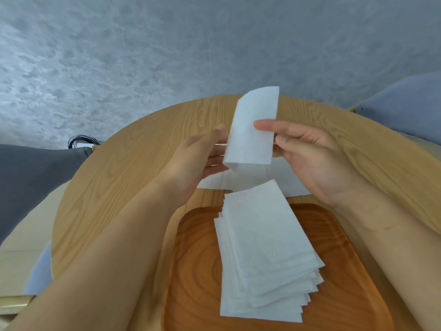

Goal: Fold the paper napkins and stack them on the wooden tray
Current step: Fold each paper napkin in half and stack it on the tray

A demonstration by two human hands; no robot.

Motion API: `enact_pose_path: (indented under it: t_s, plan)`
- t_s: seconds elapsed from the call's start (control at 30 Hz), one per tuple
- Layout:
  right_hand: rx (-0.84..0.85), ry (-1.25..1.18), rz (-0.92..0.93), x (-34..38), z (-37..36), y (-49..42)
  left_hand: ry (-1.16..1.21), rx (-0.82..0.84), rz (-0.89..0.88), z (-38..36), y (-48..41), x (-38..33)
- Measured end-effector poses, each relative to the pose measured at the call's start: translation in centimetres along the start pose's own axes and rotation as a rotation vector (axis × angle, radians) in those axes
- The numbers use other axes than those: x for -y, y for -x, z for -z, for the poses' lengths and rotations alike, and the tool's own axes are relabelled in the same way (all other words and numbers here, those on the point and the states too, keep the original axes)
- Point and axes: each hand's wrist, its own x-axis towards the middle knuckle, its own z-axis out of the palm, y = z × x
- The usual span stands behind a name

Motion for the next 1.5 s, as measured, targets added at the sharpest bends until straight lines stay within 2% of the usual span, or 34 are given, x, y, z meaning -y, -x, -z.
enact_pose_path:
  t_s: [0.07, 0.13, 0.33, 0.47, 0.6, 0.73, 0.83, 0.9, 1.07, 1.23, 1.4, 1.5]
  plan:
    - [-0.009, 0.036, -0.018, -0.2, 0.1, 0.0, 0.101, 0.07, 0.027, 0.1, 0.1, -0.2]
    - [-0.024, 0.074, -0.045, -0.4, 0.0, 0.0, 0.093, 0.085, 0.023, 0.1, 0.2, -0.1]
    - [-0.084, 0.239, -0.096, -0.6, -0.3, 0.2, -0.034, 0.025, -0.033, -0.1, 0.3, 0.0]
    - [-0.093, 0.219, -0.081, -0.3, -0.4, 0.3, -0.026, 0.006, -0.004, -0.1, 0.4, -0.3]
    - [-0.05, -0.038, 0.01, 0.5, -0.7, 0.2, 0.055, 0.022, 0.104, -0.2, 0.5, -0.3]
    - [-0.014, -0.357, 0.049, 1.7, -0.5, 0.0, 0.325, 0.191, 0.228, -0.2, 0.6, -0.7]
    - [-0.02, -0.533, 0.027, 2.5, 0.3, 0.2, 0.453, 0.329, 0.238, -0.3, 0.7, -0.9]
    - [-0.065, -0.554, 0.02, 2.8, 0.6, 0.2, 0.426, 0.358, 0.204, -0.5, 0.8, -0.8]
    - [-0.222, -0.407, -0.063, 3.1, 0.6, 0.4, 0.334, 0.213, 0.085, -0.5, 0.6, -0.2]
    - [-0.499, 0.195, -0.039, 2.2, 0.2, 0.5, 0.263, 0.078, -0.016, 0.5, 0.2, -0.2]
    - [-0.478, 0.308, -0.017, 2.1, -1.0, 0.8, 0.202, 0.086, -0.038, 0.2, 0.2, 0.0]
    - [-0.523, 0.338, 0.003, 1.9, -1.1, 0.7, 0.215, 0.063, -0.027, 0.2, 0.1, 0.0]
